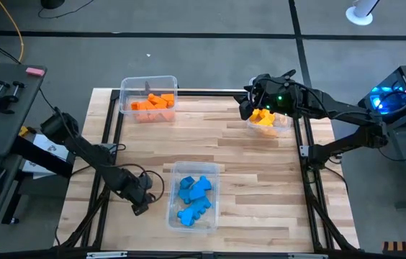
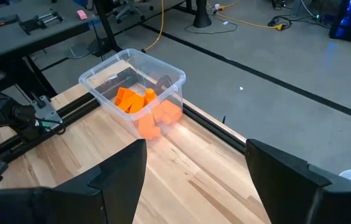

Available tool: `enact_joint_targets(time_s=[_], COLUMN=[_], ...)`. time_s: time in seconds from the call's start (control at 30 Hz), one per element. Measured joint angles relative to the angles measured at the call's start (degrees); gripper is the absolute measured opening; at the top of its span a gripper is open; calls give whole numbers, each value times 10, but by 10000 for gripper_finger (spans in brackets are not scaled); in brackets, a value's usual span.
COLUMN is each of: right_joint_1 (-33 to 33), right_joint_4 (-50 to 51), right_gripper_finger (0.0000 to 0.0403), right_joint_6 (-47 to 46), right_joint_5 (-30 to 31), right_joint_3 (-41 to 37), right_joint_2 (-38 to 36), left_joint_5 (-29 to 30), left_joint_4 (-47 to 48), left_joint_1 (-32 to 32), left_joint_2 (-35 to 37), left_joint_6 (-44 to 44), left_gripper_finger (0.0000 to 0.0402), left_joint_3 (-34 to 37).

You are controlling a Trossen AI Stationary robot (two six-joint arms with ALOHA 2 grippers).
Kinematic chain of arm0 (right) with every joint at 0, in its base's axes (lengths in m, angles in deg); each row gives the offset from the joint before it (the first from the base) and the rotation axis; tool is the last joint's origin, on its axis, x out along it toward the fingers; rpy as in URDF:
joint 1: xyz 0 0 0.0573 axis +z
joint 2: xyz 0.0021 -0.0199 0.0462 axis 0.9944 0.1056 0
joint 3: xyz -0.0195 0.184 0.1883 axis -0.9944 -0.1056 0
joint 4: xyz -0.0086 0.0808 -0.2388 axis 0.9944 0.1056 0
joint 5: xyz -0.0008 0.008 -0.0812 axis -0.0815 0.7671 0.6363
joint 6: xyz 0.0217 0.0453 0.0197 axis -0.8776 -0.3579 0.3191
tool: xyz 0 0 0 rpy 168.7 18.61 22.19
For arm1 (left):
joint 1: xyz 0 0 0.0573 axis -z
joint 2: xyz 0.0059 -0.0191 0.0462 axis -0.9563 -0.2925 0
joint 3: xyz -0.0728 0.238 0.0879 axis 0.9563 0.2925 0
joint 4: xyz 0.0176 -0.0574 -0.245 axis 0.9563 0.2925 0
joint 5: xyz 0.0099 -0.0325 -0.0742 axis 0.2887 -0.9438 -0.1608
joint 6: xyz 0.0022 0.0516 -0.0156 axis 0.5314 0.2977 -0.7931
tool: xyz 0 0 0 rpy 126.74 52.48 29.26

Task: Sort blocks
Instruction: Put the orange game piece into the top left transparent bin

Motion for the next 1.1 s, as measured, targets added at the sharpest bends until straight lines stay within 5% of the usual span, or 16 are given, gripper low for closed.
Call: enact_joint_targets(time_s=[0.27, 0.47, 0.7, 0.93, 1.1], right_joint_1=[0, 0, 0, 0, 2], right_joint_4=[0, 0, -1, -26, -60], right_gripper_finger=[270, 270, 270, 270, 270], right_joint_6=[-11, -11, -11, -7, -17], right_joint_5=[0, 0, 0, 1, -19], right_joint_3=[0, 0, 0, 0, 0], right_joint_2=[0, 0, 0, 0, 0], left_joint_5=[11, 17, 40, 201, 263], left_joint_4=[5, 14, 49, 45, -89], left_joint_1=[0, 0, -20, -132, -285], left_joint_2=[-11, -3, 121, 304, 348], left_joint_6=[-2, -11, -9, 73, 276], left_gripper_finger=[284, 208, 133, 154, 156], left_joint_3=[-2, 0, 1, 0, 0])
